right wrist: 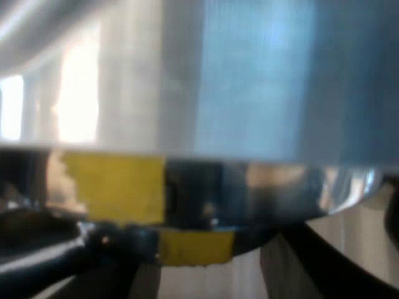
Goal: Put the handle in the coffee machine
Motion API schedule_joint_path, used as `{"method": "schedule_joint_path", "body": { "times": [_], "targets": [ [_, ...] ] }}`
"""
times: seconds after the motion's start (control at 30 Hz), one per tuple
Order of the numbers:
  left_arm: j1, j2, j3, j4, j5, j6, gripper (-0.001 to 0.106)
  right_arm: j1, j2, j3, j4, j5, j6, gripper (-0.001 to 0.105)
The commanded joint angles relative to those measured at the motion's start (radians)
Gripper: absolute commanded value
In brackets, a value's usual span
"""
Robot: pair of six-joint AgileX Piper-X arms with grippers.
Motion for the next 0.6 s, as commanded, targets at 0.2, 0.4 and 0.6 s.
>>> {"method": "schedule_joint_path", "body": {
  "times": [0.2,0.4,0.6],
  "targets": [
    [-0.074,-0.018,0.075,0.015,0.031,-0.069,0.000,-0.004,-0.071,-0.036,-0.099,-0.016,0.016,0.041],
    [-0.115,-0.029,0.080,0.005,0.081,-0.112,0.000,-0.004,-0.098,-0.036,-0.053,-0.008,0.016,0.041],
    [-0.176,-0.066,0.108,-0.052,0.081,-0.174,0.000,-0.004,-0.157,-0.036,0.203,-0.008,0.156,0.041]
  ]
}}
